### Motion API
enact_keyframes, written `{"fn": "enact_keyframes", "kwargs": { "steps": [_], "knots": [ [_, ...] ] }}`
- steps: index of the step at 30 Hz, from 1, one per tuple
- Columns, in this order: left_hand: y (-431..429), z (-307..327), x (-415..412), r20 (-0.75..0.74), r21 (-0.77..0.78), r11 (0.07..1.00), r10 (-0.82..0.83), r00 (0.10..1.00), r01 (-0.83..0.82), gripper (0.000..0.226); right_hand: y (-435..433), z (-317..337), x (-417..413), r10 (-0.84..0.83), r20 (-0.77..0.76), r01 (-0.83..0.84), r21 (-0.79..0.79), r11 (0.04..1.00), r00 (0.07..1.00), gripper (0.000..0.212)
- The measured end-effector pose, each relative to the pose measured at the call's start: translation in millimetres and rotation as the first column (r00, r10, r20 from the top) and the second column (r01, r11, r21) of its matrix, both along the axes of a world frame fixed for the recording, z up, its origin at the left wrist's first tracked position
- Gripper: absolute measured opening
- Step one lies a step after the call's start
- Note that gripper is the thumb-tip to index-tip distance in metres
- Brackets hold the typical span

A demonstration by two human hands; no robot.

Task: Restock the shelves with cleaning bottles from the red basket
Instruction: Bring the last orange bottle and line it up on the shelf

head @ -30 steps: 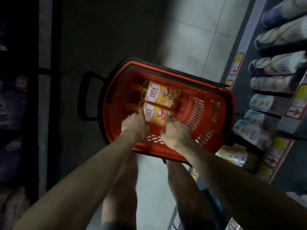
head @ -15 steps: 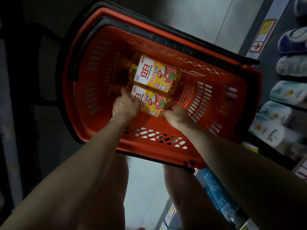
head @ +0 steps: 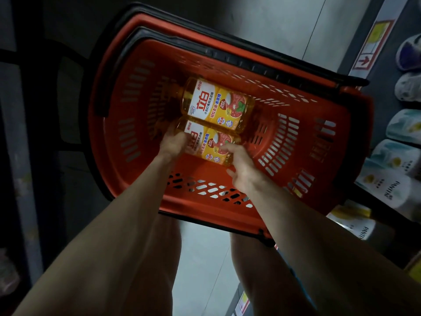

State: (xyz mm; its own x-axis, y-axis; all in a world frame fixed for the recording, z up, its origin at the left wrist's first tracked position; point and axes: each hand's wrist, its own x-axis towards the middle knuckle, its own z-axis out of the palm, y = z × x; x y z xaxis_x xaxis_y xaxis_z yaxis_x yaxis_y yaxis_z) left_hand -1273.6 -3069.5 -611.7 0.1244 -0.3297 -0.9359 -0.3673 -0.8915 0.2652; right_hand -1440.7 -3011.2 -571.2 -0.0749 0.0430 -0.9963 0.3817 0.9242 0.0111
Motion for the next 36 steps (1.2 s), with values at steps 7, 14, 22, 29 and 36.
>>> {"fn": "enact_keyframes", "kwargs": {
  "steps": [7, 14, 22, 29, 36],
  "knots": [
    [12, 17, -11, 0.087, -0.028, 1.0, 0.017, 0.996, -0.014, 0.072, 4, 23, -11, -0.042, 0.013, 0.043, -0.035, 0.998, 0.999, 0.053],
    [25, 101, -19, 0.059, -0.037, 0.999, 0.042, 0.997, -0.04, 0.093, 23, 94, -17, -0.019, -0.072, 0.013, -0.087, 0.996, 0.997, 0.051],
    [20, 229, -32, 0.043, -0.1, 0.989, 0.11, 0.993, -0.106, 0.08, 28, 202, -20, 0.016, -0.291, -0.106, -0.298, 0.949, 0.956, 0.061],
    [-5, 349, -37, -0.025, -0.191, 0.957, 0.217, 0.976, -0.218, 0.084, -9, 329, -22, -0.021, -0.462, -0.228, -0.476, 0.849, 0.887, 0.055],
    [-25, 474, -34, -0.108, -0.346, 0.881, 0.305, 0.946, -0.324, 0.082, -67, 461, -32, -0.077, -0.535, -0.361, -0.662, 0.657, 0.841, 0.052]
  ]
}}
